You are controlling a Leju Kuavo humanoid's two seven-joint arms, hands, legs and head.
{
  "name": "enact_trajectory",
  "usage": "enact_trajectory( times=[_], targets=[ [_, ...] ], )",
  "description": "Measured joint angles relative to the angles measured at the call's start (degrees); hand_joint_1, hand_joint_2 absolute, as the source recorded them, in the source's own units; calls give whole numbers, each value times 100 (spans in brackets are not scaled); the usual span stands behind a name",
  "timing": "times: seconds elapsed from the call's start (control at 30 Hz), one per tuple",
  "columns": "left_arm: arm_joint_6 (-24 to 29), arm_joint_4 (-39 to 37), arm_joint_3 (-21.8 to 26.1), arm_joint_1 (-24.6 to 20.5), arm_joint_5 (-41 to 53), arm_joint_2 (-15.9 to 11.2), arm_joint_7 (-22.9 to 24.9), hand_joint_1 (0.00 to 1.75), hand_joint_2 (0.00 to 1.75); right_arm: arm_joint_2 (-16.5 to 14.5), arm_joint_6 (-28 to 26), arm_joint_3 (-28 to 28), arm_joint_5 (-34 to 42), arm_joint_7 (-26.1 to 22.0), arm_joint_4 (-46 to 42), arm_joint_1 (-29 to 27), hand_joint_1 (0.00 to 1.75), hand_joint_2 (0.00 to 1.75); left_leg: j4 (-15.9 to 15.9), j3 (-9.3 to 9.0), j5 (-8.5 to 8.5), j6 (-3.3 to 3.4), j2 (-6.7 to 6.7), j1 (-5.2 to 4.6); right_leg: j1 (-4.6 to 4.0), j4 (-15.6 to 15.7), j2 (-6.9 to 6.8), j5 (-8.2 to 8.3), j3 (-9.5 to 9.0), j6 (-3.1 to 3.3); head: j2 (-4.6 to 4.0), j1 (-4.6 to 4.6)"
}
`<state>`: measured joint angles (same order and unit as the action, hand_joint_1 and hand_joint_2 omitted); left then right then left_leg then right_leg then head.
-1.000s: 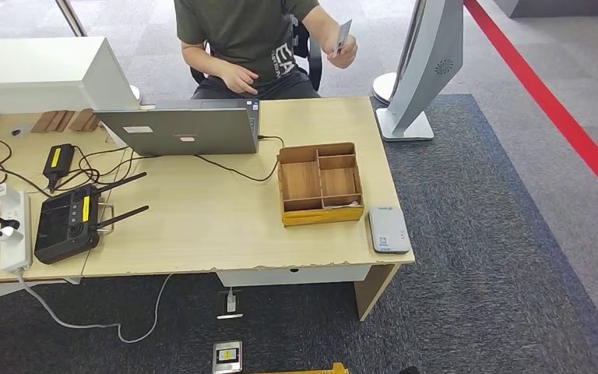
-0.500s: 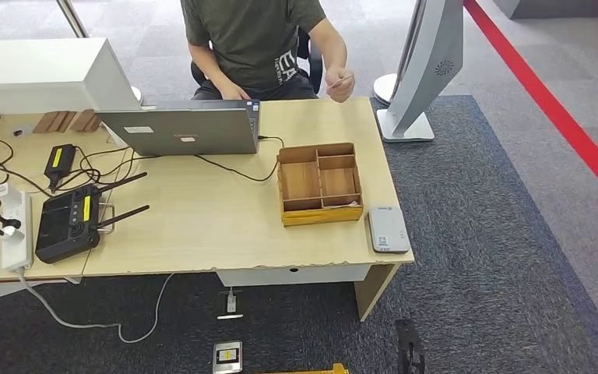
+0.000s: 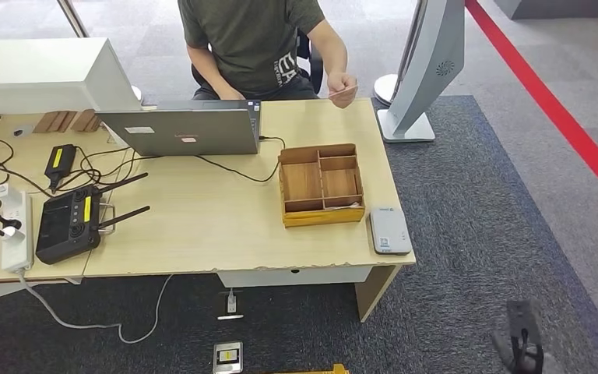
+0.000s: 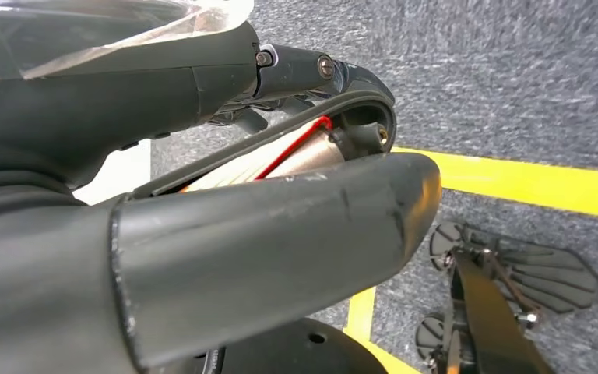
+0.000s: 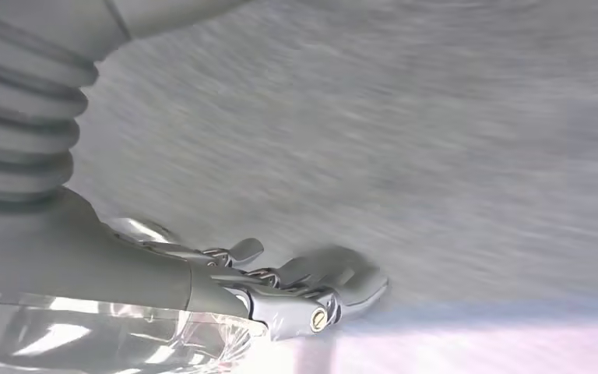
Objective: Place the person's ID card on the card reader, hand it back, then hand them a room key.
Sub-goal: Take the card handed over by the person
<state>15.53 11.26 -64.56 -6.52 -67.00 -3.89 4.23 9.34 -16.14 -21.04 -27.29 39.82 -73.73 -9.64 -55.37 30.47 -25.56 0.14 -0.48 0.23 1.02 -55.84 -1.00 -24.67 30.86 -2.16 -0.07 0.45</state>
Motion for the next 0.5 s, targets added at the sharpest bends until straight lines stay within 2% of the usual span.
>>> enact_trajectory(
  times=[0.03,0.07,0.1,0.2,0.27,0.4,0.5],
  targets=[
    [-1,0,3,-2,-1,0,-17,0,0,10,371,-357,-253,-51,-337,127,0,175,-2,-2,5,6,3,-4,4,1,0,3,6,-3,0,-4],
    [-1,0,6,-2,-1,0,-32,0,0,15,518,-680,-407,-150,-596,230,0,175,-4,-3,11,13,1,-7,6,2,-1,3,8,-7,0,-9],
    [-1,0,8,-1,-2,2,-41,0,0,24,398,-962,-434,-311,-788,289,0,175,-6,-5,15,16,-8,-6,5,3,-6,2,7,-11,0,-9],
    [1,0,9,20,-22,11,-71,0,0,80,-734,-1447,-121,-776,-1152,153,0,175,-8,-2,18,16,-30,-4,3,0,-18,0,-5,-16,0,7],
    [2,0,11,25,-43,13,-81,0,0,116,-1244,-1576,-49,-814,-1383,-33,0,175,-6,-2,11,11,-8,-5,3,-4,4,4,-3,-11,0,8],
    [2,0,14,-6,-88,14,-74,0,0,144,-1857,-1699,-188,-794,-1875,-275,0,175,-4,-13,-8,2,37,-3,1,-6,52,1,4,-5,0,7],
    [-2,0,15,-18,-87,18,-58,0,0,137,-2091,-1734,-338,-838,-2159,-378,0,175,-3,-15,-9,0,38,-2,1,-6,53,-1,7,-6,0,8]
  ],
)
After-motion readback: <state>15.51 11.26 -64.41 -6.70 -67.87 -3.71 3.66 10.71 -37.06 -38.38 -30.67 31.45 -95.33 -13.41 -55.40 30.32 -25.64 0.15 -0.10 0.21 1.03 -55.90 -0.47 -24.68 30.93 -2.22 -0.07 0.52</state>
